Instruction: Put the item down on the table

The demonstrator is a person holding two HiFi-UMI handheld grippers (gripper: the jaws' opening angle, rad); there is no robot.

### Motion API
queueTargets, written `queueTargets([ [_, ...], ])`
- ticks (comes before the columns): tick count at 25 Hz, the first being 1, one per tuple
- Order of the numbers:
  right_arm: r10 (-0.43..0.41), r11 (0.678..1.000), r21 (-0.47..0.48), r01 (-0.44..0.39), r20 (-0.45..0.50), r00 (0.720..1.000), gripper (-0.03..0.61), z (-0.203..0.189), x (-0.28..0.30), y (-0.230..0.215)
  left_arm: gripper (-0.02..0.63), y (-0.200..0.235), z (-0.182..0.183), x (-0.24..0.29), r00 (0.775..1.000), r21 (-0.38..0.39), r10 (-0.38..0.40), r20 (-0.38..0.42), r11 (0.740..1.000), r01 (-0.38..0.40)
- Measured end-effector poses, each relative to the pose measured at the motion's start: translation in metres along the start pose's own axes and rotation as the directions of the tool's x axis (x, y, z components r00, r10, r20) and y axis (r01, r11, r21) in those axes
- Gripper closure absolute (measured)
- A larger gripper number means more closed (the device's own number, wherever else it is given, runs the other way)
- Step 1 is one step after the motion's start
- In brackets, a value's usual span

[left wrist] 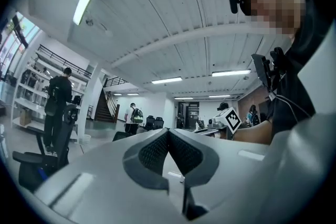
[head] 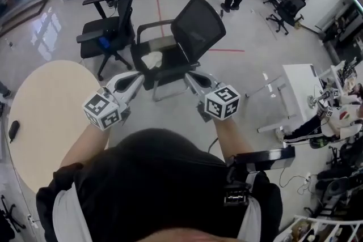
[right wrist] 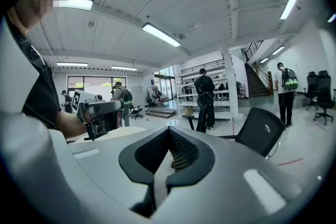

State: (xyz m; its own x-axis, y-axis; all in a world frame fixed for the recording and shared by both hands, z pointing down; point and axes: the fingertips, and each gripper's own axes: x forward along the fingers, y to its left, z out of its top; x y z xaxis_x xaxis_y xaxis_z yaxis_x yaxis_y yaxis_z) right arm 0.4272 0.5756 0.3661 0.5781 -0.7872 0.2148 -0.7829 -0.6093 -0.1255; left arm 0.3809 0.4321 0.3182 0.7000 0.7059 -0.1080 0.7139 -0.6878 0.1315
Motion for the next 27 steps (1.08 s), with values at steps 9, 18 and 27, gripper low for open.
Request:
queueTargets([
  [9, -0.027, 0.999, 0.044, 0.025, 0.044, 0.999, 0.566, -0.007, -0.010, -0.002, 0.618, 0.002, -0.005, -0.011, 0.999, 0.001, 0.002, -0.034, 1.000, -0.002],
  [18, 0.013, 1.000, 0.016, -0.014, 0.041, 0.999, 0.566, 0.003, 0.008, 0.005, 0.618, 0.015, 0.004, -0.027, 0.998, 0.019, 0.051, -0.022, 0.999, -0.051],
  [27, 0.042, 0.999, -0.008, -0.042, 0.031, 0.999, 0.566, 0.009, 0.013, 0.014, 0.618, 0.020, 0.010, -0.042, 0.995, 0.016, 0.094, -0.009, 0.995, -0.094],
])
